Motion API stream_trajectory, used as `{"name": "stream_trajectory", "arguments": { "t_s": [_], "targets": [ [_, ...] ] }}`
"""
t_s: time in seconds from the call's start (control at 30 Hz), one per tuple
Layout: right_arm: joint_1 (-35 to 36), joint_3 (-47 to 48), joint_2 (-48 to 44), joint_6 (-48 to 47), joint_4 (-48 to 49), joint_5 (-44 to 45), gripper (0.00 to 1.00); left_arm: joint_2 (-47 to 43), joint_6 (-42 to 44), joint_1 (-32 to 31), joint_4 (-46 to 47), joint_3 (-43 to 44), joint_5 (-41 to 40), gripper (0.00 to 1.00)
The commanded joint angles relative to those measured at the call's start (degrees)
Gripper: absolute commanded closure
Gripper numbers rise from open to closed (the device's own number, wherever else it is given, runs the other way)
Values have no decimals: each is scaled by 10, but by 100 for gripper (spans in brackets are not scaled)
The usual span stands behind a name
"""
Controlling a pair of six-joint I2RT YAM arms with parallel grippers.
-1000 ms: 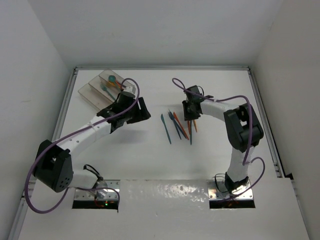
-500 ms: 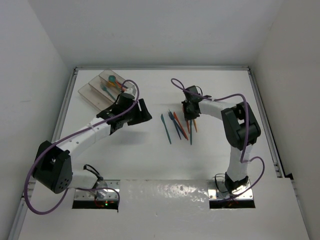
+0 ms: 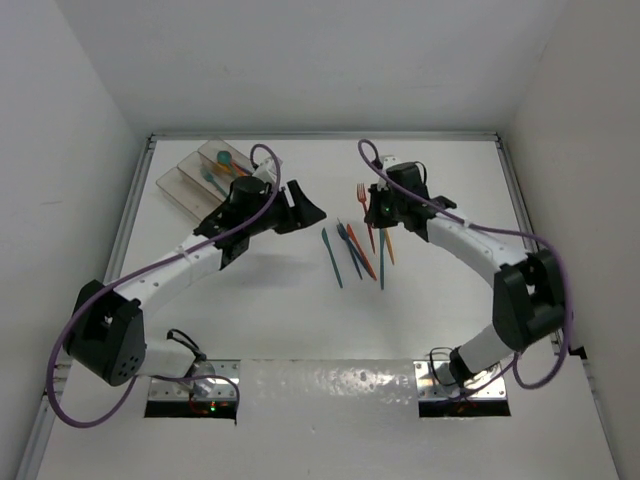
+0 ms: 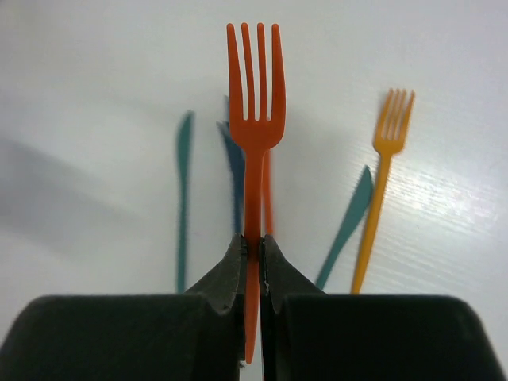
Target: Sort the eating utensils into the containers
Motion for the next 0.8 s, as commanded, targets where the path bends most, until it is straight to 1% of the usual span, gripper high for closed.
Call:
{"name": "stream_trajectory", "arguments": {
  "t_s": [0.0, 0.07, 0.2, 0.43, 0.57, 0.67, 0.7, 0.73, 0.77],
  "targets": [
    [13, -14, -57, -5, 27, -64, 100, 15, -25, -1, 112, 11, 63, 39],
    [14, -24, -87, 3, 27, -80, 100, 26, -29, -1, 138, 17, 70, 39],
    [23, -34, -122, 16, 28, -117, 100, 60, -29, -6, 156, 45, 76, 40],
    [42, -26, -137, 27, 21, -142, 100, 118, -16, -28, 143, 121, 62, 44],
    [45, -23, -141, 31, 22, -148, 100, 148, -11, -36, 128, 146, 58, 47],
    [47, -19, -140, 31, 24, -149, 100, 161, -6, -44, 124, 161, 46, 56],
    [48, -19, -139, 31, 24, -149, 100, 169, -3, -45, 114, 167, 44, 63],
    [48, -18, -137, 31, 25, -149, 100, 173, 2, -45, 109, 173, 42, 67],
    [48, -18, -137, 32, 26, -149, 100, 177, 5, -46, 106, 182, 41, 74]
  ]
}}
